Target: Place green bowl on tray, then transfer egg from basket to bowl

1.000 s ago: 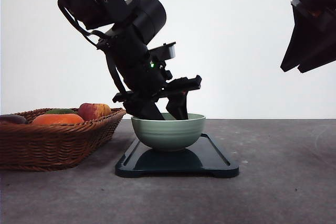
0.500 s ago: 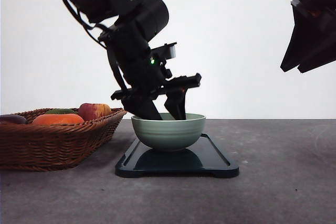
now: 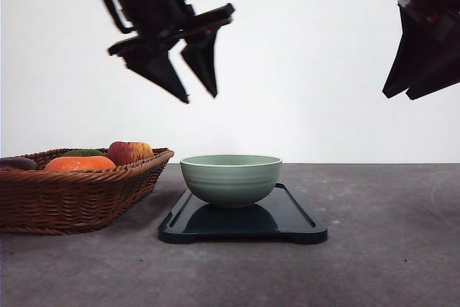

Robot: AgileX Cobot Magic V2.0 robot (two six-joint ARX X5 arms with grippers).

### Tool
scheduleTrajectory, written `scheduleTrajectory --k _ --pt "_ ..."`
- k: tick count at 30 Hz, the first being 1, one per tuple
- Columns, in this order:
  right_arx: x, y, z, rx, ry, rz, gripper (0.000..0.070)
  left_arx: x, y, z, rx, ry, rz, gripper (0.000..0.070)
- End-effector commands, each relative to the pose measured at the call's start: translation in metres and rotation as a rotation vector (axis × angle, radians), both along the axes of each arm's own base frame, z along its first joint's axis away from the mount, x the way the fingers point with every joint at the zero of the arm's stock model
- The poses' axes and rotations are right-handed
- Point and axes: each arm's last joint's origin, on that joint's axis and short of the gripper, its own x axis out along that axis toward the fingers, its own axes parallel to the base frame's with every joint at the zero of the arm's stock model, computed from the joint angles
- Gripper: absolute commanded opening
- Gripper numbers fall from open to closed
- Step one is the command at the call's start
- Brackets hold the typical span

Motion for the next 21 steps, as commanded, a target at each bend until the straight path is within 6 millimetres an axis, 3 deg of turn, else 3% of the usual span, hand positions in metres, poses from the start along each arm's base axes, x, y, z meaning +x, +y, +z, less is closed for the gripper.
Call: scheduleTrajectory --k 1,11,21 --pt "0.001 0.001 0.002 0.004 -0.013 0.01 0.0244 -0.007 0.005 0.001 0.011 -0.02 -0.014 0.0311" --pt "0.001 0.001 0.002 0.003 -0.012 0.01 0.0244 -0.075 0.064 -0.017 -0.027 -0.063 0.041 0.0311" --pt "0.0 0.002 0.001 0.008 0.005 0.025 0.0244 -0.116 0.109 -0.036 -0.078 -0.083 0.159 0.031"
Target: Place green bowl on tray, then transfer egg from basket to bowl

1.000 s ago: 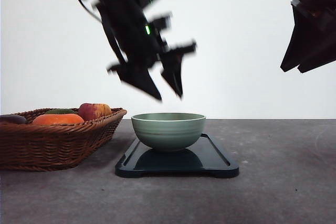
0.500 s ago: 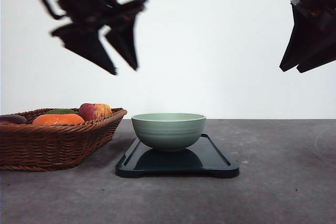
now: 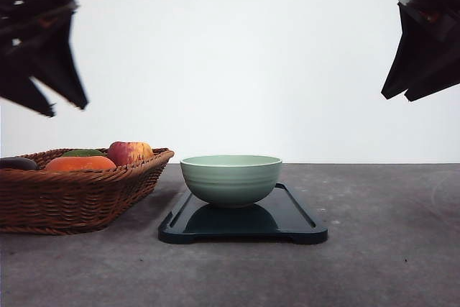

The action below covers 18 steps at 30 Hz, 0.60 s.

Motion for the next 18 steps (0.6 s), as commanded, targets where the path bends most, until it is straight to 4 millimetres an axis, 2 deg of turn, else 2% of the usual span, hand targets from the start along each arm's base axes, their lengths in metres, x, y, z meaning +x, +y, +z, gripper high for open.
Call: scheduleTrajectory --k 1,5,7,8,9,11,18 --pt "0.0007 0.0013 0.0018 0.0 -0.008 0.01 0.0244 -0.0008 0.0018 0.0004 -0.011 -0.011 0.017 0.031" --pt "0.0003 0.0009 0.0011 -0.006 -0.001 0.007 0.0245 -0.0033 0.0067 0.0005 -0.002 -0.005 0.029 0.0311" --pt "0.0003 0.0009 0.0011 -0.005 0.0 0.006 0.0236 -0.004 0.0071 -0.0003 0.003 0.005 0.029 0.029" --pt "0.0006 0.0009 0.0014 -0.006 -0.005 0.002 0.012 -0.004 0.0071 -0.0004 0.003 0.005 0.029 0.0112" --pt "0.0013 0.001 0.0021 -0.006 -0.016 -0.001 0.0056 -0.0039 0.007 -0.0003 0.002 0.005 0.029 0.0034" --pt "0.0022 0.0015 0.0037 0.004 -0.032 -0.003 0.0023 -0.0039 0.007 0.0 -0.001 0.004 0.031 0.0006" --pt "0.0022 0.0016 0.004 0.01 -0.032 0.004 0.0021 -0.0045 0.0073 0.0002 0.0 0.006 0.031 0.0"
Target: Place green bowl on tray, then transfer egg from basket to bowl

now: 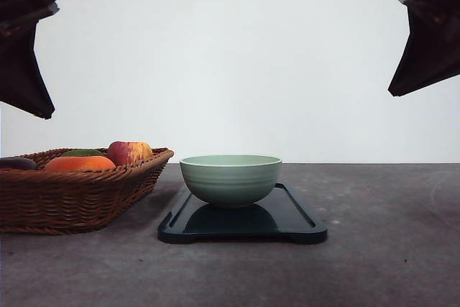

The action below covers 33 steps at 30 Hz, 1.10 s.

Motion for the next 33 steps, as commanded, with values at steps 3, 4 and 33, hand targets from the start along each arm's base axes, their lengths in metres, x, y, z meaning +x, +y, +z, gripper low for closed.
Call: scheduleTrajectory --k 3,4,33 --pt "0.001 0.001 0.002 0.003 -0.01 0.006 0.0021 0.001 -0.001 0.002 -0.002 -0.011 0.0 0.0" --pt "0.001 0.001 0.002 0.003 -0.01 0.006 0.0021 0.001 -0.001 0.002 -0.002 -0.011 0.0 0.0" --pt "0.001 0.001 0.002 0.003 -0.01 0.006 0.0021 -0.078 0.075 -0.071 -0.172 -0.545 0.364 0.0"
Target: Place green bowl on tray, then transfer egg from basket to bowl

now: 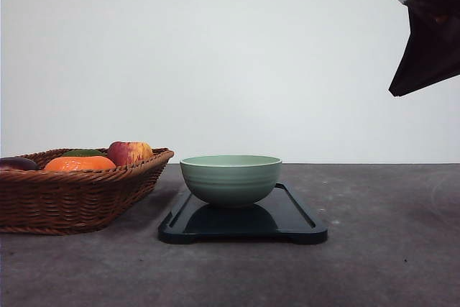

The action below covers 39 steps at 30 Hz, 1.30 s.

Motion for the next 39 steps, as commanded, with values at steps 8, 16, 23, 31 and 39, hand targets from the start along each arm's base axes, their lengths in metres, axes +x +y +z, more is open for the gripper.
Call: scheduleTrajectory --k 8,16,23,31,39 --pt "0.001 0.001 0.002 0.004 -0.01 0.006 0.0021 -0.001 0.002 -0.019 0.004 0.002 -0.012 0.0" --pt "0.001 0.001 0.002 0.004 -0.011 0.006 0.0021 -0.001 0.002 -0.019 0.016 0.0 -0.011 0.0" --pt "0.001 0.001 0.002 0.004 -0.011 0.006 0.0021 -0.001 0.002 -0.019 0.016 -0.002 -0.011 0.0" --pt "0.002 0.002 0.003 0.004 -0.023 0.006 0.0021 -0.001 0.002 -0.019 0.016 -0.002 -0.011 0.0" --pt "-0.03 -0.026 0.0 0.01 -0.193 -0.105 0.0021 -0.001 0.002 -0.019 0.016 -0.003 -0.011 0.0"
